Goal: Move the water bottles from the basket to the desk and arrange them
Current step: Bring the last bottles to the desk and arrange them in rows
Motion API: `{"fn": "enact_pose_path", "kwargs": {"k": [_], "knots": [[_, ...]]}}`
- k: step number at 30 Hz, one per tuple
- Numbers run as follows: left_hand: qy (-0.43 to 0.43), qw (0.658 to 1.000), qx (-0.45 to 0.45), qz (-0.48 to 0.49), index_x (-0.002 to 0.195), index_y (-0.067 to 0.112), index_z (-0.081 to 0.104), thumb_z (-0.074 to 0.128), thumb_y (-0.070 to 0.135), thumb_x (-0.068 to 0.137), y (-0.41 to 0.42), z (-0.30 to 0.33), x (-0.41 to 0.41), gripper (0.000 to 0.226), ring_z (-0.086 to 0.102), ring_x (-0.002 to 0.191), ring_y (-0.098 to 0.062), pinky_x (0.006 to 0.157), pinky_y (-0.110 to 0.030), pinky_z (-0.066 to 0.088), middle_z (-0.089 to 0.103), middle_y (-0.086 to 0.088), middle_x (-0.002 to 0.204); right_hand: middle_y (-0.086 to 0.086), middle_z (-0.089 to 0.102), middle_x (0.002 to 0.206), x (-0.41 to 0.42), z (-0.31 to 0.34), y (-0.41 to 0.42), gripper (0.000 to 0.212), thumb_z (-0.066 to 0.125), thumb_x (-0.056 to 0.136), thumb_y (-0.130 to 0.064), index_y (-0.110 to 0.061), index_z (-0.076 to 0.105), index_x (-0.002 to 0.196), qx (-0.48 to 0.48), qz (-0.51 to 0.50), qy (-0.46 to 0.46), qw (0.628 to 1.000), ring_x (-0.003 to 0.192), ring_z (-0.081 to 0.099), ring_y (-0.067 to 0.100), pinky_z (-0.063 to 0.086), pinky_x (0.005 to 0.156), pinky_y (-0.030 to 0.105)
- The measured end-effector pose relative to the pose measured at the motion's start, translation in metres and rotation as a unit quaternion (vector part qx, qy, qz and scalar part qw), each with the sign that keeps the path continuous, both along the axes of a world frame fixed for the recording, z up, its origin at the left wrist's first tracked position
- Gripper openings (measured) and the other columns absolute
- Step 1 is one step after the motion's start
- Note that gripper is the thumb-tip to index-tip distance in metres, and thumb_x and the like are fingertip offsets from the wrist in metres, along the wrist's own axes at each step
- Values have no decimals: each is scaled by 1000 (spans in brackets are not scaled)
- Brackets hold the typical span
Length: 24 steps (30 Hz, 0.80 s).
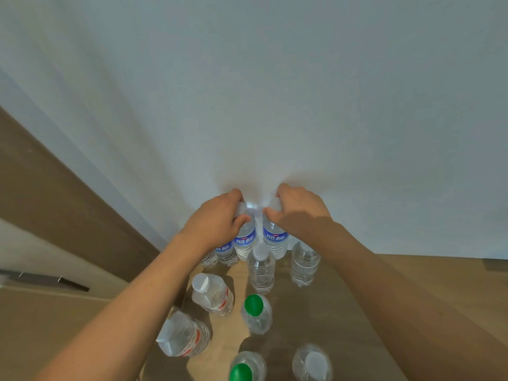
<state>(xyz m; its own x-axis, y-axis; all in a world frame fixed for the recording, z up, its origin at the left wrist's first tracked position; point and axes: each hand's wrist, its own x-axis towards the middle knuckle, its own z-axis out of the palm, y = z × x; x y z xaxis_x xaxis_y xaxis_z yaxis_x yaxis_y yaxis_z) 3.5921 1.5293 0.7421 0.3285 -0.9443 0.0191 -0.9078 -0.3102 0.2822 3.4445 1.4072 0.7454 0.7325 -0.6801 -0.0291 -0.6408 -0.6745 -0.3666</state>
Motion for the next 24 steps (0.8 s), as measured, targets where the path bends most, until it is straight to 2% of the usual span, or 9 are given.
{"fn": "enact_pose_path", "kwargs": {"k": [5, 10, 12, 16, 19, 24], "knots": [[4, 1000, 21, 0, 116, 14, 49, 58, 33, 95, -3, -24, 4, 30, 59, 92, -29, 68, -32, 37, 62, -8, 107, 11, 63, 98, 6, -22, 8, 41, 58, 91, -44, -6, 57, 107, -48, -3, -18, 999, 91, 60, 32, 38, 73, 31], [8, 999, 37, -2, 117, 13, 48, 59, 30, 94, -5, -42, 4, 31, 59, 93, -32, 69, -35, 41, 63, -10, 108, 7, 55, 86, 11, -31, 7, 31, 56, 92, -38, -7, 52, 100, -4, 18, 16, 1000, 76, 52, 28, 37, 67, 31], [12, 999, 43, 0, 118, 13, 48, 59, 29, 94, -6, -48, 4, 31, 60, 92, -32, 71, -38, 46, 63, -10, 106, 3, 49, 83, 13, -36, 7, 32, 55, 94, -39, -8, 51, 102, 1, 30, 29, 999, 76, 50, 26, 36, 66, 31], [15, 998, 54, 6, 119, 13, 47, 58, 29, 95, -6, -57, 3, 31, 59, 90, -30, 72, -37, 46, 61, -9, 106, 4, 56, 93, 16, -46, 7, 37, 53, 94, -43, -8, 53, 108, 4, 36, 39, 999, 96, 59, 27, 38, 69, 31], [18, 998, 63, 5, 121, 13, 46, 57, 29, 96, -5, -63, 3, 32, 60, 90, -31, 73, -38, 48, 60, -9, 106, 7, 63, 106, 17, -52, 8, 43, 52, 95, -46, -7, 53, 114, -11, 40, 47, 998, 98, 63, 27, 42, 71, 32], [4, 997, 78, 13, 122, 13, 45, 56, 30, 97, -6, -68, 2, 32, 61, 90, -33, 75, -45, 52, 60, -10, 110, 8, 65, 108, 19, -60, 8, 43, 51, 94, -47, -8, 53, 112, -13, 34, 45, 998, 99, 64, 28, 45, 74, 33]]}}
